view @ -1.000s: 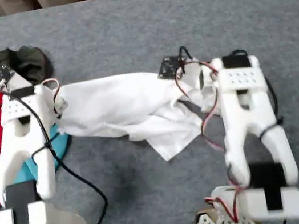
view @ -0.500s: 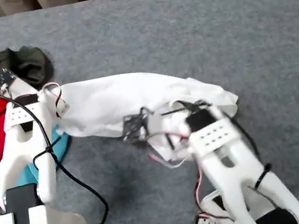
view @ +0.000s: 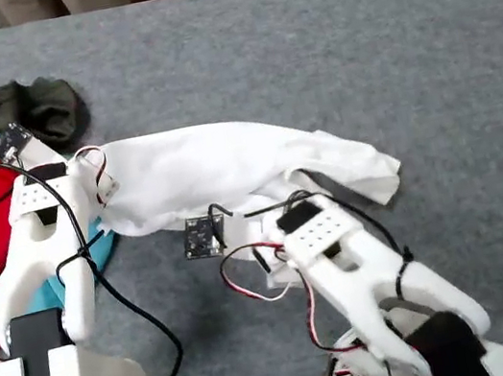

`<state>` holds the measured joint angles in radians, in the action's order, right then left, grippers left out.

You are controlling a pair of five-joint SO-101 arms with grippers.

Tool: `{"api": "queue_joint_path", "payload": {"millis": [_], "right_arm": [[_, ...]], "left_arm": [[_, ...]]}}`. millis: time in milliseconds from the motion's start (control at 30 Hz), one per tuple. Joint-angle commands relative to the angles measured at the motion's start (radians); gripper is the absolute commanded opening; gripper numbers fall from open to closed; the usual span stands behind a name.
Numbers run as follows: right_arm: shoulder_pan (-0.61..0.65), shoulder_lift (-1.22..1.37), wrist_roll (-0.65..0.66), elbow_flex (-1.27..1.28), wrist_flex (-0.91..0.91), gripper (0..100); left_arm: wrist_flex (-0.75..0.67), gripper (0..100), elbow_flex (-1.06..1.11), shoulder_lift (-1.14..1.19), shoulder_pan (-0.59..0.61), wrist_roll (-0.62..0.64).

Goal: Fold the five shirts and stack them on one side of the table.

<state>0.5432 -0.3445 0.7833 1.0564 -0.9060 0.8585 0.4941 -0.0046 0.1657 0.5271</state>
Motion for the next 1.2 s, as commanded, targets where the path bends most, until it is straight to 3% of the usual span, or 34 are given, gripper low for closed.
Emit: {"api": "queue_joint_path", "payload": {"millis": [0, 567, 767, 1167], "right_arm": [[0.008, 0.025, -0.028, -0.024, 0.011, 19.1], [0.008, 0.033, -0.023, -0.01, -0.061, 19.2], [-0.074, 0.058, 0.031, -0.001, -0.087, 19.3], [-0.071, 0.096, 0.032, -0.024, -0.084, 16.9]], "left_arm": [[-0.017, 2, -0.005, -0.045, 0.008, -0.008], [-0.018, 2, -0.005, -0.045, 0.006, -0.009], [-0.018, 2, -0.005, -0.044, 0.006, -0.009], [-0.018, 2, -0.003, -0.044, 0.006, -0.009]]}}
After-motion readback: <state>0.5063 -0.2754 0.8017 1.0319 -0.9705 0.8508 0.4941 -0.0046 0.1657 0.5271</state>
